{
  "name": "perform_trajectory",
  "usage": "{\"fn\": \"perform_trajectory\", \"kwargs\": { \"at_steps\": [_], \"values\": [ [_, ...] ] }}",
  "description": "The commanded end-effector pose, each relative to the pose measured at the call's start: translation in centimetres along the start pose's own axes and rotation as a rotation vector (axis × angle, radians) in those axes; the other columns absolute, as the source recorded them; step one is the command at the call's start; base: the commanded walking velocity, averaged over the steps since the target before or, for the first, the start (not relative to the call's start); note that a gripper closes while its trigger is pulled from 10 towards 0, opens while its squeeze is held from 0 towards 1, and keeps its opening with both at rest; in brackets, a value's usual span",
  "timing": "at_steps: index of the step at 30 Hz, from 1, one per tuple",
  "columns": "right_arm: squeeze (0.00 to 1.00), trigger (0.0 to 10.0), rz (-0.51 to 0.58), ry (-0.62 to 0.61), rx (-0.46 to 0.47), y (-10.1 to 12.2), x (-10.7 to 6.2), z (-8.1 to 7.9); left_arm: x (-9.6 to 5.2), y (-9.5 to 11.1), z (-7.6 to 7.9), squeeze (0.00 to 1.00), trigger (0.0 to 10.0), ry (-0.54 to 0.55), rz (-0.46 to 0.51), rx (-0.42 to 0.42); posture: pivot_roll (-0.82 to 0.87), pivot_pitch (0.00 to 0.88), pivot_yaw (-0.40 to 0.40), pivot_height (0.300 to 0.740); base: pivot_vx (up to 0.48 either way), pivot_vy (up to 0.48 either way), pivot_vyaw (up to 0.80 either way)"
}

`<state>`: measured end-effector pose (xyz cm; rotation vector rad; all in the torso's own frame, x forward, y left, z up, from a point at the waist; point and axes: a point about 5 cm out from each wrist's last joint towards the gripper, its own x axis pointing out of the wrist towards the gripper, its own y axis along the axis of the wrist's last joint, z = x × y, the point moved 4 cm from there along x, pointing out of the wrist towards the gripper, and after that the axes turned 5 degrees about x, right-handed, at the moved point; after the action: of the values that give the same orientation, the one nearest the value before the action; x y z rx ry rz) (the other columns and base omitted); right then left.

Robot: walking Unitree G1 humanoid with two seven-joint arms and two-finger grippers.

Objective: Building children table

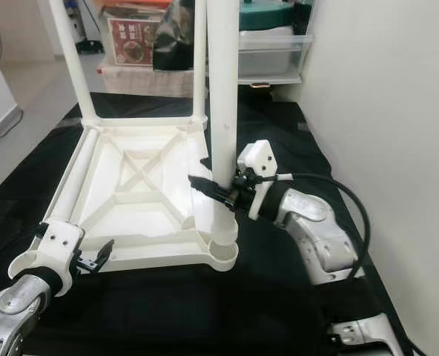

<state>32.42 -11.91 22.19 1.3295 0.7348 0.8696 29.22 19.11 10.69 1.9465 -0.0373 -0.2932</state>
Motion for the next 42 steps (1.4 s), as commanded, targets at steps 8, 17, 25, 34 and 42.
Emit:
{"fn": "perform_trajectory", "kwargs": {
  "at_steps": [8, 17, 25, 34, 42],
  "values": [
    [0.00, 0.0, -0.033, 0.075, 0.040, -0.9, -0.2, -2.0, -0.1, -1.0, 0.0, 0.00, 10.0, -0.003, -0.049, 0.009, 0.10, 0.000, -0.045, 0.740, 0.000, 0.000, 0.00],
    [0.00, 0.0, -0.034, 0.092, 0.048, -1.7, 1.0, -3.2, 0.2, -1.1, -0.1, 0.00, 10.0, 0.005, -0.051, 0.001, 0.10, 0.000, -0.046, 0.740, 0.000, 0.000, 0.00],
    [0.00, 0.0, -0.089, 0.140, 0.058, -2.9, 1.4, -3.5, 0.1, -1.6, -0.1, 0.00, 10.0, 0.018, -0.067, -0.030, 0.11, 0.000, -0.062, 0.740, 0.000, 0.000, 0.00],
    [0.00, 0.0, -0.203, 0.320, 0.073, -4.4, 0.7, -4.5, 0.0, -1.9, -0.3, 0.00, 10.0, 0.033, -0.075, -0.051, 0.11, 0.000, -0.073, 0.740, 0.000, 0.000, 0.00],
    [0.00, 0.0, -0.181, 0.296, 0.083, -4.1, 2.0, -3.8, 0.0, -1.8, 0.0, 0.00, 10.0, 0.036, -0.074, -0.066, 0.13, 0.000, -0.085, 0.740, 0.000, 0.000, 0.00]
  ]
}}
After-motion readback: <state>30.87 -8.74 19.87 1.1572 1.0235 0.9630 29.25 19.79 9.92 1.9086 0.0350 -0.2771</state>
